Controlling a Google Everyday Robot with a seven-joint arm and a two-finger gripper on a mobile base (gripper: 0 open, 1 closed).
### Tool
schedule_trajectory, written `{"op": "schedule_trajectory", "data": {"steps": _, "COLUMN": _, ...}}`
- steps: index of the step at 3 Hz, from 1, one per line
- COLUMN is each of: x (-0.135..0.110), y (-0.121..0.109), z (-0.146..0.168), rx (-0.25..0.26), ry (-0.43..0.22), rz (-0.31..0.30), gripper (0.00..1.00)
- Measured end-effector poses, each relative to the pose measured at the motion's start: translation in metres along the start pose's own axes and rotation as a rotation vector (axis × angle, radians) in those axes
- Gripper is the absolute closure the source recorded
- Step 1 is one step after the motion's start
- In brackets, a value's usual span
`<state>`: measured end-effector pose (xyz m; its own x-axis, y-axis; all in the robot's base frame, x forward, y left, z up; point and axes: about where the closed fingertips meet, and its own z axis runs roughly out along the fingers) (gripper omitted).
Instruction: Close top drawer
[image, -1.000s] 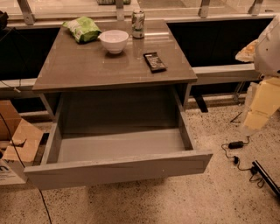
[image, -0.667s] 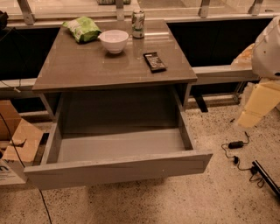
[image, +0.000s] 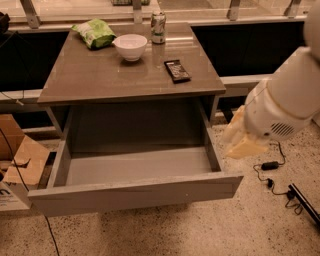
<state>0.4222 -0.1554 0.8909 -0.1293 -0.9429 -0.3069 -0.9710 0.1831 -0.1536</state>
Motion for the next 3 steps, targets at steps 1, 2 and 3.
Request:
{"op": "schedule_trajectory", "data": {"steps": 1, "x": -0.006, "y": 0.020, "z": 0.065, "rx": -0.103, "ry": -0.069, "rz": 0.018, "gripper": 0.88}}
{"op": "schedule_trajectory", "data": {"steps": 2, "x": -0.004, "y": 0.034, "z": 0.135, "rx": -0.218, "ry": -0.147, "rz": 0.094, "gripper": 1.00}}
{"op": "schedule_trajectory", "data": {"steps": 3, "x": 0.000, "y": 0.035, "z": 0.150, "rx": -0.243, "ry": -0.157, "rz": 0.110, "gripper": 1.00}}
